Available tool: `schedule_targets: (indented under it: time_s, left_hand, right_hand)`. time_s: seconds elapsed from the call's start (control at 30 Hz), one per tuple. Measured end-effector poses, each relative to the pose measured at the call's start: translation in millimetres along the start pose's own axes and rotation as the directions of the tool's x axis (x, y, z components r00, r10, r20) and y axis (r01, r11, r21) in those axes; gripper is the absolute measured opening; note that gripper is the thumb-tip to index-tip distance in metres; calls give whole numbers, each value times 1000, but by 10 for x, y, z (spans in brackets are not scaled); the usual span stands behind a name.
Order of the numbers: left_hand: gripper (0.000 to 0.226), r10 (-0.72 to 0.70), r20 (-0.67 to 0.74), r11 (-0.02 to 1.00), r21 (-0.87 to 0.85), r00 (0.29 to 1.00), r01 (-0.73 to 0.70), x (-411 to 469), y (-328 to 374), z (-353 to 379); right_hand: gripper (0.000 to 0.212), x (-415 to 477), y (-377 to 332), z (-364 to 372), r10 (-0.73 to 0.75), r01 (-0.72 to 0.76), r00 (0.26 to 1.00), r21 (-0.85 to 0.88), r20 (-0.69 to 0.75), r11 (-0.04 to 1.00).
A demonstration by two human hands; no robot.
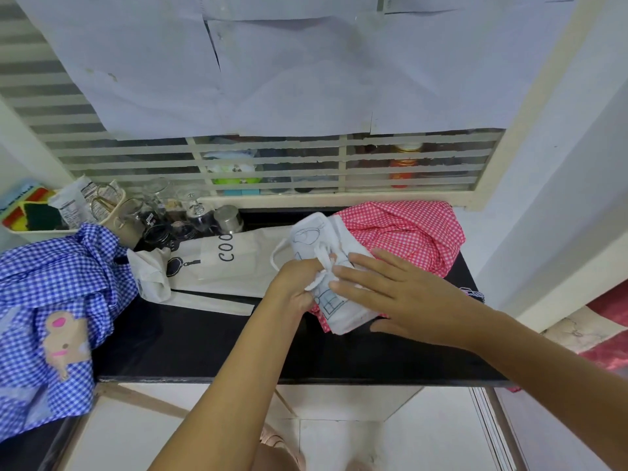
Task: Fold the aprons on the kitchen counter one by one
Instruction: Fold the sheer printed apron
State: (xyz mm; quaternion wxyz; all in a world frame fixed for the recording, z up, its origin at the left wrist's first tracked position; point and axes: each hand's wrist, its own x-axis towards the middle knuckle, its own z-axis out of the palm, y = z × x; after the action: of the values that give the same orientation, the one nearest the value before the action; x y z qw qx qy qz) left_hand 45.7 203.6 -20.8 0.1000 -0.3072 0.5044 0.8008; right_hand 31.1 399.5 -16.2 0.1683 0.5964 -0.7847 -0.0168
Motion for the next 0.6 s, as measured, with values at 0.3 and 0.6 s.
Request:
schedule_targets:
  time_s: [0.3,0.6]
  left_hand:
    - [20,-82,237,995,82,968,64,-113,70,7]
    - [33,6,238,1000,10,971,-9,-221,76,95]
  right_hand:
    - [95,73,-19,-164,-81,70,995,184,57,981]
    - [89,124,-71,-188,107,-69,993,488,-49,870]
